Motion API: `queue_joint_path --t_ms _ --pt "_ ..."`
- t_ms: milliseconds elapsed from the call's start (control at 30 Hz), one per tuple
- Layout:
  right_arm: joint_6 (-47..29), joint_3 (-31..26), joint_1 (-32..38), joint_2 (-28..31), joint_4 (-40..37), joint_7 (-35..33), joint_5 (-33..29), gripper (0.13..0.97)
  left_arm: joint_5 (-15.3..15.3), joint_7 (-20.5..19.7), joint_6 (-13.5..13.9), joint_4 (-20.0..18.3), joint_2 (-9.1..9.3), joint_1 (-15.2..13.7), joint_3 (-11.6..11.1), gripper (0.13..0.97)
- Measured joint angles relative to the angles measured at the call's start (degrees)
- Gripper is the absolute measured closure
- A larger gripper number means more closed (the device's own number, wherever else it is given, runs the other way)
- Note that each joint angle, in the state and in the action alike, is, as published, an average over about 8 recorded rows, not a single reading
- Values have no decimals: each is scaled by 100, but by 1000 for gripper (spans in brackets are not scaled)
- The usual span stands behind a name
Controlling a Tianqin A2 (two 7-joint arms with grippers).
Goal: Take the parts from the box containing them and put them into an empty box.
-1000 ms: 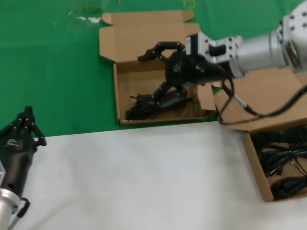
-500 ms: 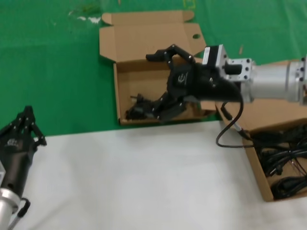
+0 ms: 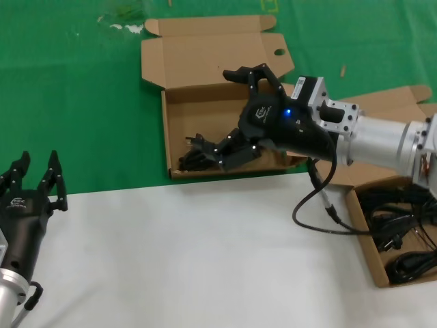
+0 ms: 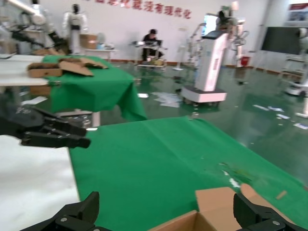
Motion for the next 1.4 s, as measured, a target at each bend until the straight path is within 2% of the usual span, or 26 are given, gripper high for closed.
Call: queue_joint_path --t_ms 167,433,700,733,1000,1133,1400 --pt "426 139 -335 -55 180 12 57 136 -1 0 0 0 0 0 0 801" --pt "1105 361 -872 -143 470 30 148 129 0 0 0 0 0 0 0 624" --pt "1787 585 -1415 -231 760 47 239 129 -1 0 0 0 0 0 0 407" --pt "1870 613 -1480 -242 795 49 250 129 -1 0 0 0 0 0 0 407" --pt "2555 836 -2021 -330 1088 67 341 129 -1 0 0 0 0 0 0 249" --pt "2899 949 -2294 -375 1235 76 387 129 -1 0 0 0 0 0 0 249" --pt "3571 1169 -2826 -462 1521 94 477 129 -1 1 0 0 0 0 0 157"
